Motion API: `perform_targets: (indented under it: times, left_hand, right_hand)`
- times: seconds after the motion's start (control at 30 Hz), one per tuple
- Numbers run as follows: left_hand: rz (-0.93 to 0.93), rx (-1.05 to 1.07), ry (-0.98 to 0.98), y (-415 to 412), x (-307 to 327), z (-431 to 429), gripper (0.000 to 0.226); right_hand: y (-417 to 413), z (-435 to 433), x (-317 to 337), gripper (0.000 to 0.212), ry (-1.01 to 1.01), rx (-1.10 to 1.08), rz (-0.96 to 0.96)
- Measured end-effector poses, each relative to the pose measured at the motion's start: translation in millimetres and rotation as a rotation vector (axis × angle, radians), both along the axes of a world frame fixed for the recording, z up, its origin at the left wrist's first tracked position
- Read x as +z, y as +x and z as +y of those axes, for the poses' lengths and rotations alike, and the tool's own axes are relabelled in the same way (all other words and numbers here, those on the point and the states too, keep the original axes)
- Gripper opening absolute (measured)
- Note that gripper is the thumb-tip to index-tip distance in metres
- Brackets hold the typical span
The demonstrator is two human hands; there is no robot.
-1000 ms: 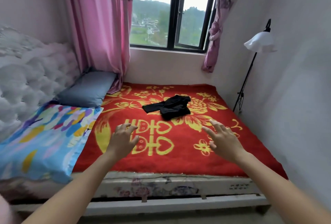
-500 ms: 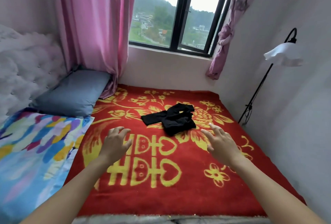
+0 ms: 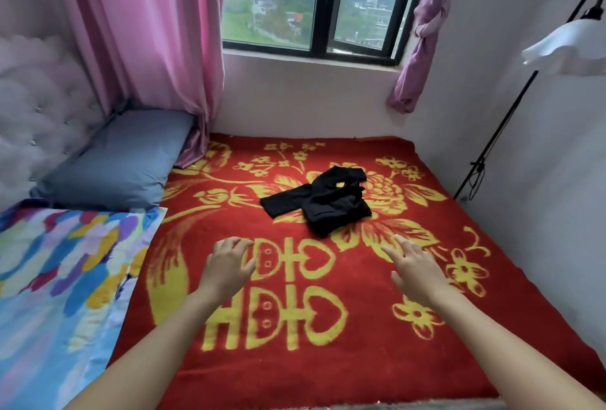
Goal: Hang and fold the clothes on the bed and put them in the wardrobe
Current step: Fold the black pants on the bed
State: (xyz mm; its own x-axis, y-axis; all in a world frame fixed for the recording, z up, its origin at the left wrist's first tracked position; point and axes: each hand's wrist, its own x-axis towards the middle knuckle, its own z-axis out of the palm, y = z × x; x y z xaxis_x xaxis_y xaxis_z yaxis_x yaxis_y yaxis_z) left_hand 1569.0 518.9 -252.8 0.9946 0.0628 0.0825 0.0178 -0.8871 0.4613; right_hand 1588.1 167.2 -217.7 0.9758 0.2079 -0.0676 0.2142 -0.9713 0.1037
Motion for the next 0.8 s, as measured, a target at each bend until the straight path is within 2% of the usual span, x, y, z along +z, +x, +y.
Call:
perform_targets:
  times: [0.3,0.57,0.8]
  left_hand:
    - [0.089,0.102,0.102,102,-20,-35,0.044]
    - [0.340,0.124,0.220,202,-80,-98,0.049]
    - [0.434,0.277,0.203,263,-127,-85,0.054]
  right_hand:
    - [139,-17,-64,0.057,0.124,0.002,0.136]
    - [263,-46,-151,0.059,0.060,0.098,0.299]
    - [357,-35,-222,0.061,0.008,0.100,0.413]
